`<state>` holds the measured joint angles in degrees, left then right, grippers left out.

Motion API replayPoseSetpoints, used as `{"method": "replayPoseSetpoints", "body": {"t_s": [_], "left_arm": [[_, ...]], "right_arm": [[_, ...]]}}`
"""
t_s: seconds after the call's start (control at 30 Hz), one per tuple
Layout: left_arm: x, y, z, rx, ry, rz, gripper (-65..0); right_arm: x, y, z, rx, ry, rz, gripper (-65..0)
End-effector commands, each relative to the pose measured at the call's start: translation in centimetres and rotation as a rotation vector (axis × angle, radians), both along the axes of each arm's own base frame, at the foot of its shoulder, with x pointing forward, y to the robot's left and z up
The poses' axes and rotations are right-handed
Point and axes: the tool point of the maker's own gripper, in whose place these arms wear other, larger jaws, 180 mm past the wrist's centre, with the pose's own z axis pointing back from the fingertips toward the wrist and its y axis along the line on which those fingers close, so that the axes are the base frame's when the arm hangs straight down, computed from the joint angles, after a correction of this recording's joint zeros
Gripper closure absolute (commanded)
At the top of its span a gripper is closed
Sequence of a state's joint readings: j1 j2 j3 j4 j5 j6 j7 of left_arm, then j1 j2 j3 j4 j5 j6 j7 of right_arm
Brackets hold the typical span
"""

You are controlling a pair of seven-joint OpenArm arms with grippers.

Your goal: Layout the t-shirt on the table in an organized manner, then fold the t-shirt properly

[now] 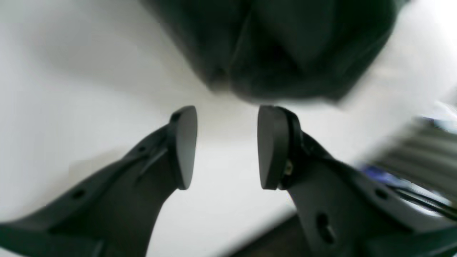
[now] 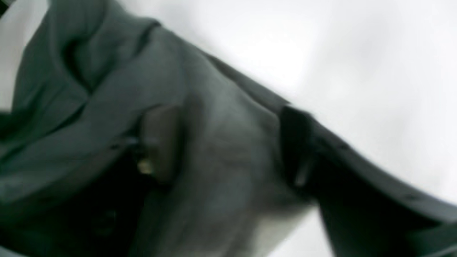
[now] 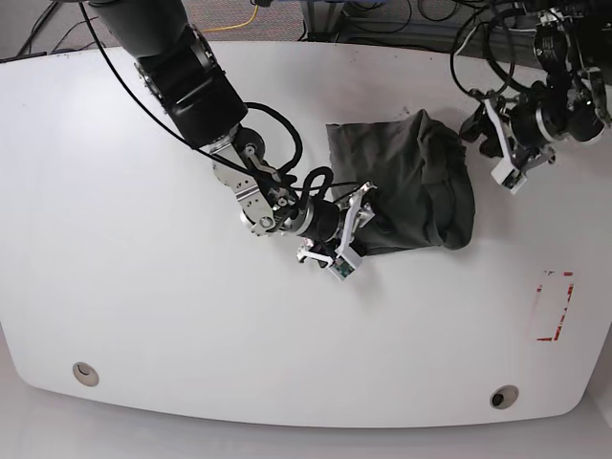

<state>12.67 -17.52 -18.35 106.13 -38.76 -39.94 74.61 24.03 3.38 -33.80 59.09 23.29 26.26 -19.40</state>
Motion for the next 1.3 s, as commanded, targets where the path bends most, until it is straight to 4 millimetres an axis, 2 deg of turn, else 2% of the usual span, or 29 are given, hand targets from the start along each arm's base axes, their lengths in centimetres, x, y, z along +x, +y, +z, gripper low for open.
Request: {"method": "replayPoseSetpoints", "body": {"t_s": [0.0,0.1,0.2,0.33,0.57,0.7,0.8,0.87,1.0,1.2,1.27], "left_arm": [[1.4,-1.3,0.5,0.013,-0.039,-0.029,-24.4],[3.0,-2.0,0.7,0.083,-0.061,-0.064,-24.4],[3.6,-2.5,0.6,0.122,-0.067,-0.097,-24.4],[4.2,-2.6,1.1,0.125,-0.083,-0.101,-24.4],[4.5,-2.2,1.6,0.140,-0.098,-0.102,-24.4],[4.4,-1.5,1.6,0.160,-0.096,-0.106,-24.4],[4.6,-1.3,2.2,0.164,-0.115,-0.097,-24.3],[4.6,-1.2,2.7,0.163,-0.131,-0.085,-24.3],[4.2,-3.1,2.6,0.065,-0.132,-0.069,-24.3],[4.8,-6.4,4.1,-0.115,-0.177,-0.071,-24.3],[5.6,-7.8,5.3,-0.182,-0.211,-0.080,-24.3]], "right_arm": [[1.3,-0.6,1.0,0.017,-0.032,-0.021,-30.0],[0.7,-2.9,-1.0,-0.023,-0.003,-0.044,-24.7],[-0.7,-4.7,-2.8,-0.048,0.030,-0.063,-23.5],[-2.2,-7.6,-4.1,-0.062,0.054,-0.106,-23.3],[-4.4,-11.6,-4.8,-0.056,0.074,-0.199,-23.1],[-4.2,-15.3,-5.0,-0.084,0.088,-0.323,-23.1],[-3.9,-16.7,-4.6,-0.081,0.083,-0.372,-23.1],[-3.6,-17.5,-4.3,-0.080,0.074,-0.392,-23.1],[-3.0,-18.0,-3.7,-0.085,0.055,-0.403,-23.6],[-2.1,-17.4,-2.5,-0.092,0.043,-0.383,-23.3],[-2.1,-16.8,-2.5,-0.091,0.053,-0.374,-23.3]]}}
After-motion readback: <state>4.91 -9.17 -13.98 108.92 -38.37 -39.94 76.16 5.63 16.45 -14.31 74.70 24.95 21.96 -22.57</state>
